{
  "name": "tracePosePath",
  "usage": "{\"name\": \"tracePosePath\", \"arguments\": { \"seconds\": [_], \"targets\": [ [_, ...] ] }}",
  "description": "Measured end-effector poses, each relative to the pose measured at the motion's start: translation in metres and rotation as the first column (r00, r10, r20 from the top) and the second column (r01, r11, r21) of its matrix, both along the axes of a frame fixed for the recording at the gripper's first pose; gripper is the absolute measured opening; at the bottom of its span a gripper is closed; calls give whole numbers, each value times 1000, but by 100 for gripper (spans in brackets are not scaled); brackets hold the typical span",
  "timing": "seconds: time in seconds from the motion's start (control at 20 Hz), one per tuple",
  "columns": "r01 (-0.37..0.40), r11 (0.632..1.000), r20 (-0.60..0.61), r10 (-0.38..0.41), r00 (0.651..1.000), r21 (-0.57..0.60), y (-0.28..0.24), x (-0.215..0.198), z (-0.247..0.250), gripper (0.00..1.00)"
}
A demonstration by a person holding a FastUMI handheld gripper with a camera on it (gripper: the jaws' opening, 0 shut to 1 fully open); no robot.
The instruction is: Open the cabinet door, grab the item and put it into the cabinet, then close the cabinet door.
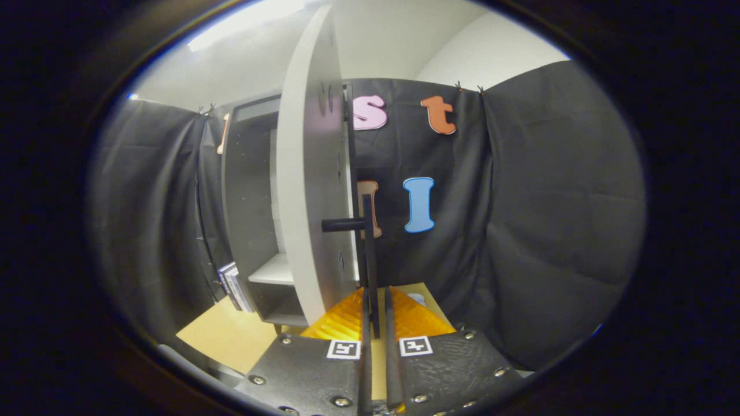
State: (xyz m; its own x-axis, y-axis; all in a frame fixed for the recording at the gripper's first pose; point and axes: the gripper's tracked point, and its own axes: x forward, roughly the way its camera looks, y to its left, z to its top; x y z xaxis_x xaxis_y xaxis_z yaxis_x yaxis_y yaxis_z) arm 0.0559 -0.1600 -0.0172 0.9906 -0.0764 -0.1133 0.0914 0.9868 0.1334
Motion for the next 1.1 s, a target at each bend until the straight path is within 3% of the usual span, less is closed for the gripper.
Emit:
{"name": "tracePosePath", "arguments": {
  "seconds": [0.35,0.7,1.1],
  "targets": [
    [25,999,31,-25,999,22,2,-8,9,10],
    [26,999,63,-28,998,37,31,-42,20,10],
    [-76,994,78,70,994,77,104,-20,2,51]
  ]
}}
